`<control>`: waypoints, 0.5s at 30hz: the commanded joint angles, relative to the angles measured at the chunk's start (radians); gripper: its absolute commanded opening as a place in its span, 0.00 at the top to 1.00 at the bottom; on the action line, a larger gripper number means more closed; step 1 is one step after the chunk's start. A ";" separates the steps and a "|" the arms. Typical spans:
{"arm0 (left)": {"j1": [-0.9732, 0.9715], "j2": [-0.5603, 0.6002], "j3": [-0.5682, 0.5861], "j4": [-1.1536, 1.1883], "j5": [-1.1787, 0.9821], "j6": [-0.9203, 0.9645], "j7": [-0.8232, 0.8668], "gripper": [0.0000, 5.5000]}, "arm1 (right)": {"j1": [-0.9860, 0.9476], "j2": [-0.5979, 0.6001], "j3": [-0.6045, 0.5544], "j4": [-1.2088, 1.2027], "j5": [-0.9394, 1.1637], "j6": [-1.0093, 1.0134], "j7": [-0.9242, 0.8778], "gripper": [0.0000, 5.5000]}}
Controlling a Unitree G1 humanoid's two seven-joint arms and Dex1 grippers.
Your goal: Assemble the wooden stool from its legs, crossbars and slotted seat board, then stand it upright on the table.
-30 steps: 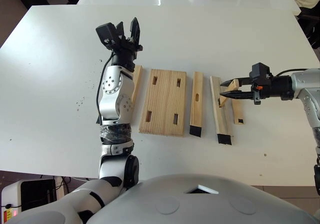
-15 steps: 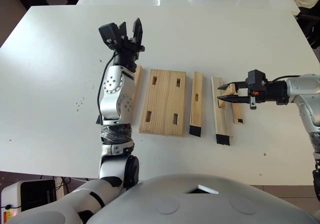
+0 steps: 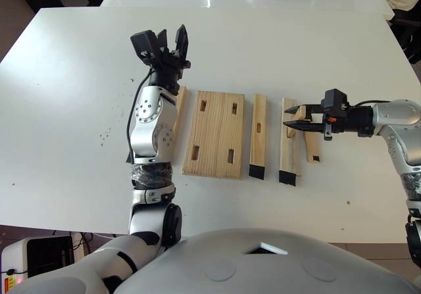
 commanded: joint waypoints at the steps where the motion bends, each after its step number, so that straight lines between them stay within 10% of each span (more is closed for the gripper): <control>1: 0.001 0.001 -0.007 -0.009 0.000 0.008 -0.008 0.53 | 0.023 0.018 0.006 0.066 -0.044 0.020 -0.043 0.71; 15: 0.026 0.000 -0.002 -0.020 0.000 -0.006 -0.010 0.53 | 0.073 -0.055 -0.183 -0.144 0.148 0.204 -0.021 0.53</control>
